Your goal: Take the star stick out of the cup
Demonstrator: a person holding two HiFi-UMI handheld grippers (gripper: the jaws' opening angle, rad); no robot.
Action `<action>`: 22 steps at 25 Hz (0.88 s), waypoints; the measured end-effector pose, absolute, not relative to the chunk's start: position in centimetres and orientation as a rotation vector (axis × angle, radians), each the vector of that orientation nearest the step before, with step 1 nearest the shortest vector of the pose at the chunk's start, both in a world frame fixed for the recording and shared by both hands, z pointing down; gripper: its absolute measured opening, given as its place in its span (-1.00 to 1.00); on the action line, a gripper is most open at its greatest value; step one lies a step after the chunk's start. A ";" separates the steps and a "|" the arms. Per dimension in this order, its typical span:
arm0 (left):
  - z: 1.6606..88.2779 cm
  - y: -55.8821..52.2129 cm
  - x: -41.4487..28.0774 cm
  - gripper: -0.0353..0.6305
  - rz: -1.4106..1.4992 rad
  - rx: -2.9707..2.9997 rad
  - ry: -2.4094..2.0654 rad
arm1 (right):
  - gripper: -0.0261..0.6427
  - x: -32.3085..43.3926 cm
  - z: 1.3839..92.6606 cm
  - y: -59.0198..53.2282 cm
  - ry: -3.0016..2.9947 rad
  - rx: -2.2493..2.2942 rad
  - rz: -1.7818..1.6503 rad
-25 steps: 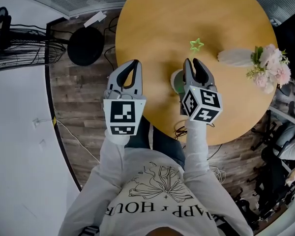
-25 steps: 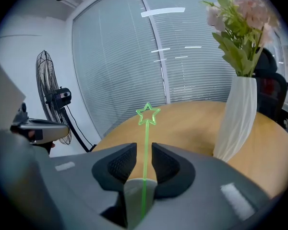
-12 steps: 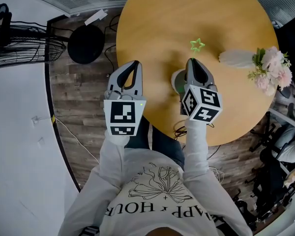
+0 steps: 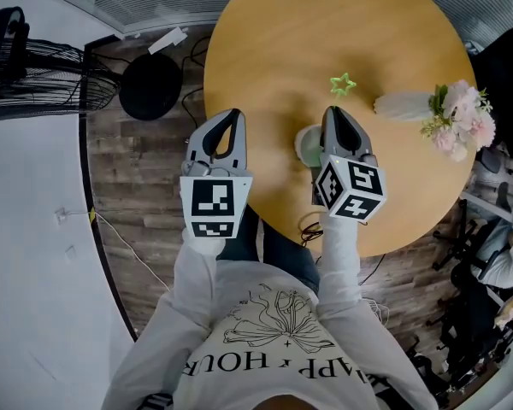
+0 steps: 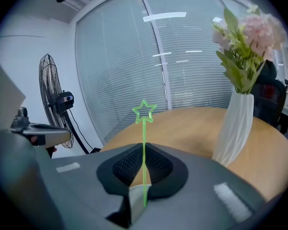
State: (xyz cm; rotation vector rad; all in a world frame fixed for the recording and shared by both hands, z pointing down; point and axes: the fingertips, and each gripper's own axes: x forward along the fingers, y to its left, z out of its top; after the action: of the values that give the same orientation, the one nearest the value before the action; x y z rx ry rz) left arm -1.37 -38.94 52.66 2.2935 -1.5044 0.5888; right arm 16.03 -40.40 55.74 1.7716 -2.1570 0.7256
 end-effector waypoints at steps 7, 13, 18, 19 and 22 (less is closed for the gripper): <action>49.5 -38.2 -2.0 -0.88 0.536 2.335 -1.523 | -0.85 15.3 50.9 -39.1 -2.218 1.818 0.651; 46.6 -37.9 -2.1 -0.88 0.478 2.379 -1.541 | -0.85 15.4 47.8 -38.2 -2.241 1.865 0.588; 44.2 -38.0 -1.8 -0.88 0.433 2.414 -1.559 | -0.85 15.7 45.2 -37.8 -2.263 1.891 0.534; 43.7 -38.0 -1.8 -0.88 0.423 2.422 -1.564 | -0.85 15.7 44.7 -37.7 -2.268 1.896 0.520; 42.5 -37.8 -1.6 -0.88 0.396 2.438 -1.574 | -0.85 15.9 43.3 -37.3 -2.280 1.914 0.485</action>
State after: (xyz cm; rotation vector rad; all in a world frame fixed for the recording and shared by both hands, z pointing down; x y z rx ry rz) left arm -1.58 -37.77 42.49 2.4381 -1.5739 0.3959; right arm 15.90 -37.32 43.28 1.9144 -2.2804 0.4854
